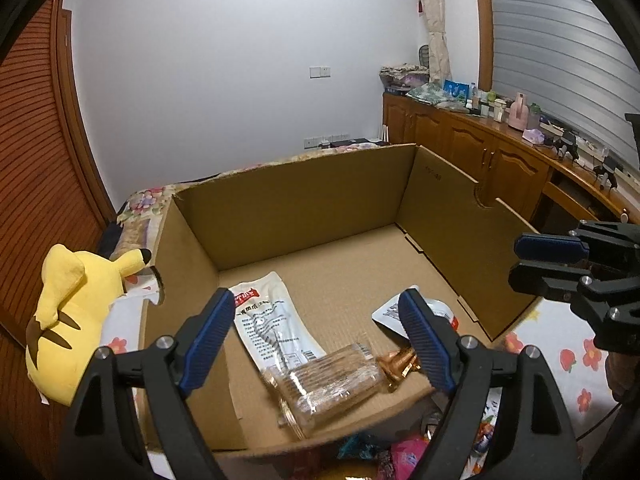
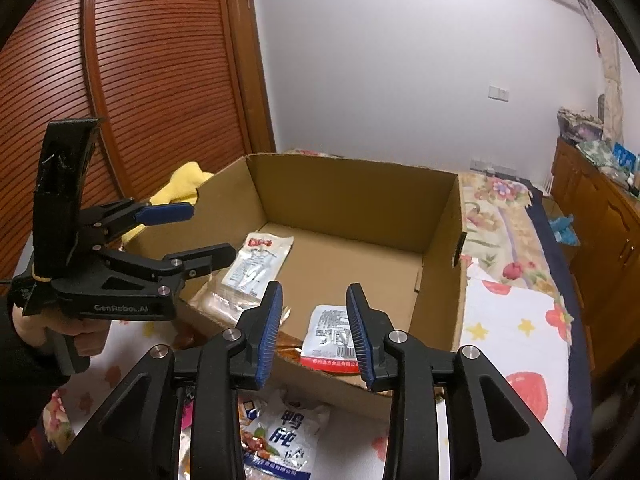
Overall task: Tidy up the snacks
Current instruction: 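Carry both snacks into the cardboard box and open both tools to release them, then move both open tools back toward the remaining snack pile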
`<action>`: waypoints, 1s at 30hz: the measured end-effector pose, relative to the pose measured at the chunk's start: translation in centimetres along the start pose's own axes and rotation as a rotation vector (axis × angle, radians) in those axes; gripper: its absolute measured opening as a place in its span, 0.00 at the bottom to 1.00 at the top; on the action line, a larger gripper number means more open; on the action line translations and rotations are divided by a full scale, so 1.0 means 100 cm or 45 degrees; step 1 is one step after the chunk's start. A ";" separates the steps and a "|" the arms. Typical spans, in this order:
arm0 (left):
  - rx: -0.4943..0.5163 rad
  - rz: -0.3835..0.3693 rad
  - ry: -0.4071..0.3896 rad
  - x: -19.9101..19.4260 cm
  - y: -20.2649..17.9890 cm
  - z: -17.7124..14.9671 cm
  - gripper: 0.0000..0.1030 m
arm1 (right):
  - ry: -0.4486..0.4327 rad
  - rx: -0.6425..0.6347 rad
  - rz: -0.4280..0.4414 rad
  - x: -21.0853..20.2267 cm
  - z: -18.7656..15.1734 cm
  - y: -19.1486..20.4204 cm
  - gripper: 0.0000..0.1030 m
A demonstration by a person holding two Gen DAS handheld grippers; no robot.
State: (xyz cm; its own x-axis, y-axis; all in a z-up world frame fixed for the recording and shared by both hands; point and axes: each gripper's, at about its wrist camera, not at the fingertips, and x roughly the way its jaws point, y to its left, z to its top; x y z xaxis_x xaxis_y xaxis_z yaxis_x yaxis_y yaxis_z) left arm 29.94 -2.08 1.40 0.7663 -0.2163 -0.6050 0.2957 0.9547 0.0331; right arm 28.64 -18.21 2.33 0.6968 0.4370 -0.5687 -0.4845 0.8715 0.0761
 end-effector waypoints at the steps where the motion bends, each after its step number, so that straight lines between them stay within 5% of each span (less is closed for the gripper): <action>1: 0.000 -0.004 -0.006 -0.004 -0.001 -0.001 0.82 | -0.006 -0.001 -0.002 -0.004 -0.001 0.001 0.33; 19: 0.021 -0.016 -0.078 -0.100 -0.025 -0.052 0.82 | -0.044 0.011 -0.059 -0.080 -0.046 0.030 0.52; 30: -0.024 -0.014 -0.037 -0.117 -0.026 -0.098 0.82 | 0.065 0.019 -0.058 -0.071 -0.082 0.035 0.52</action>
State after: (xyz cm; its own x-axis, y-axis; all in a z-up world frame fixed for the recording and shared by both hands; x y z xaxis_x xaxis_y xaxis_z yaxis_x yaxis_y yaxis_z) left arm 14.63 -0.04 0.59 0.7794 -0.2327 -0.5817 0.2936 0.9559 0.0110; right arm 17.65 -20.04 -0.14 0.6899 0.3851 -0.6130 -0.4448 0.8936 0.0608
